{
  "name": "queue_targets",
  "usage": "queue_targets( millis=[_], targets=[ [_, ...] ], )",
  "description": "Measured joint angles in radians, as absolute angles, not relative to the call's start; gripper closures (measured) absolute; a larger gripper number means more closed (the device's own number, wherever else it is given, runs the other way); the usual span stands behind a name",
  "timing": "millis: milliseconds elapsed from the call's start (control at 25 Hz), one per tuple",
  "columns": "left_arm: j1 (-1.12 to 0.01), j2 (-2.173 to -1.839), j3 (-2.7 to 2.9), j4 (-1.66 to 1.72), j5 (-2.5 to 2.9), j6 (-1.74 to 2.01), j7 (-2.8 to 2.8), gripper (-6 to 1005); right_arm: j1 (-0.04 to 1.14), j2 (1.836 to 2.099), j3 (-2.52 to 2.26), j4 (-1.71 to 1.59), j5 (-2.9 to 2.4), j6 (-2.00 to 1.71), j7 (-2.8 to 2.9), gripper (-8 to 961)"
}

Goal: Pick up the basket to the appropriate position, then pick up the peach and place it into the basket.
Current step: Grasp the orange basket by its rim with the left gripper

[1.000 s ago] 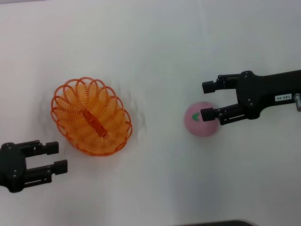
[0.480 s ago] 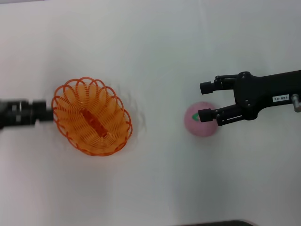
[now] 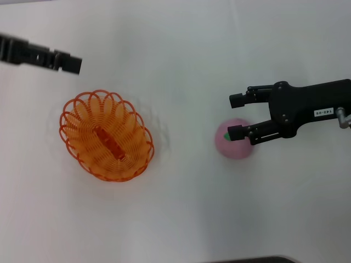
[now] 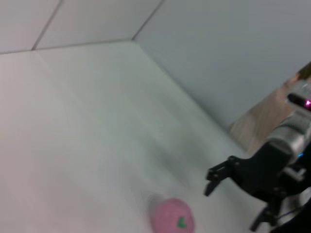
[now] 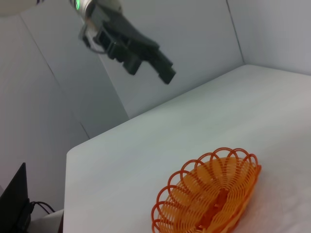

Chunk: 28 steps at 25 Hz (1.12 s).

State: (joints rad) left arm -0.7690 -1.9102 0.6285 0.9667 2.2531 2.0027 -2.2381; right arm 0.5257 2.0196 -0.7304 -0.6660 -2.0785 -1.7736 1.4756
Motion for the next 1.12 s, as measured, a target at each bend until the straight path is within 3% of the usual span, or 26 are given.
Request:
queue_targets(
  millis=[120, 320, 560, 720, 880, 1120],
  targets=[
    [-0.810, -1.914, 0.659, 1.015, 2.318, 1.936, -2.252, 343, 0.529, 2.021, -0.730, -0.665, -2.078, -1.769, 1.476, 49],
    [-0.817, -1.951, 0.793, 1.088, 2.429, 1.765, -2.265, 343, 0.530, 2.022, -0.731, -0.665, -2.079, -1.758, 1.476, 50],
    [-0.800, -2.081, 0.955, 1.241, 2.716, 1.654, -2.280, 343, 0.532, 2.023, -0.728, -0.664, -2.075, -1.758, 1.476, 51],
    [-0.824, -2.144, 1.004, 1.224, 2.844, 1.617, -2.285, 343, 0.537, 2.029, -0.729, -0.664, -2.077, -1.752, 1.477, 52],
    [-0.862, -2.151, 1.023, 1.131, 2.855, 1.581, -2.300, 343, 0.541, 2.034, -0.732, -0.664, -2.078, -1.744, 1.477, 53],
    [-0.904, -2.123, 1.039, 0.926, 2.857, 1.479, -2.294, 343, 0.540, 2.035, -0.733, -0.663, -2.079, -1.739, 1.477, 55]
  ],
)
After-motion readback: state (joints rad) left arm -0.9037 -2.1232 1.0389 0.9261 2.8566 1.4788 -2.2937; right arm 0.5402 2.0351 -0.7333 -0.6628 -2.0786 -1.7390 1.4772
